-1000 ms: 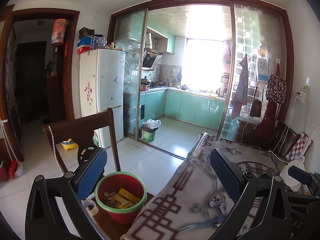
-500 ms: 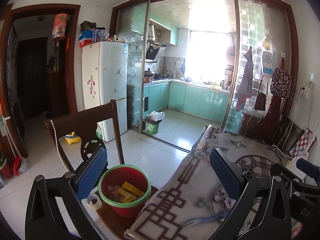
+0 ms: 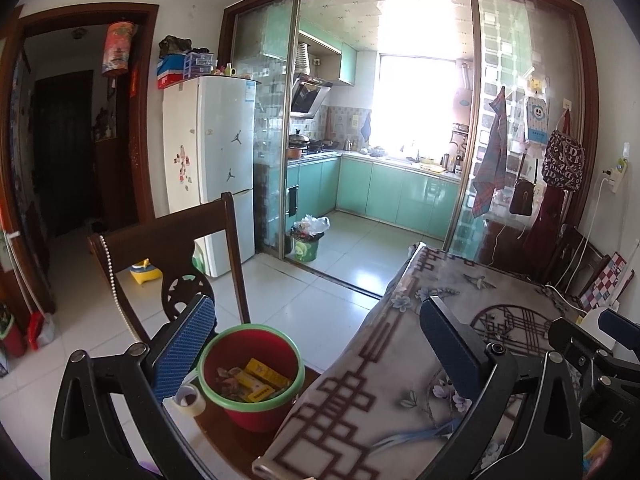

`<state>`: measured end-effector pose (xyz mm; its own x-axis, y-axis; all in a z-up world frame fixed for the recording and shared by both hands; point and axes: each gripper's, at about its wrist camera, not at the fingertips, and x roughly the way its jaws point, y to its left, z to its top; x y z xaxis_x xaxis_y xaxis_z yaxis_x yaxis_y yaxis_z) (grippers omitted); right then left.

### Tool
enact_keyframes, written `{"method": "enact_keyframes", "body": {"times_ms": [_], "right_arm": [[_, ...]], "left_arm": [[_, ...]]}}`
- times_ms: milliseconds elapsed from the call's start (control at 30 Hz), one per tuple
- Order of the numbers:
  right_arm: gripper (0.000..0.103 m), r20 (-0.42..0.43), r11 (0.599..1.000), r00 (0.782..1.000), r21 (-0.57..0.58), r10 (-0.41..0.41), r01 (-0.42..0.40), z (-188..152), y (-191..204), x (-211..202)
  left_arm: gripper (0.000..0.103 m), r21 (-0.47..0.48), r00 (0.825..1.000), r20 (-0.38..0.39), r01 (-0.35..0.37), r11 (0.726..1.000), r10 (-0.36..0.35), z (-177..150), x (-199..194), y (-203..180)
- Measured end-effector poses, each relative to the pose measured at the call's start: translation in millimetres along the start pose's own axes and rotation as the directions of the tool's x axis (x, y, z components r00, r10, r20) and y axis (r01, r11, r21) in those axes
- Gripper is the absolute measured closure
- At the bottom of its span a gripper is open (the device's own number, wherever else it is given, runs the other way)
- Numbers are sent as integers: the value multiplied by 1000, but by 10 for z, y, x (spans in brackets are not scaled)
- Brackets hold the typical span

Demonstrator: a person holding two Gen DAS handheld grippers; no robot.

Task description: Collect trash

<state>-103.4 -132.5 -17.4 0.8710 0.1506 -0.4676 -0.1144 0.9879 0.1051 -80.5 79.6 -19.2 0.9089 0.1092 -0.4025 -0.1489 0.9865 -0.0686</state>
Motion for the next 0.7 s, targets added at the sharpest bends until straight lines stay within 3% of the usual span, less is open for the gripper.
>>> {"method": "enact_keyframes", "body": {"times_ms": [700], "right_arm": [[10, -9, 1000, 1000, 0, 1, -1, 30, 14, 79]], "left_arm": [[0, 12, 1000, -10, -9, 1000, 9, -8, 108, 23]]}}
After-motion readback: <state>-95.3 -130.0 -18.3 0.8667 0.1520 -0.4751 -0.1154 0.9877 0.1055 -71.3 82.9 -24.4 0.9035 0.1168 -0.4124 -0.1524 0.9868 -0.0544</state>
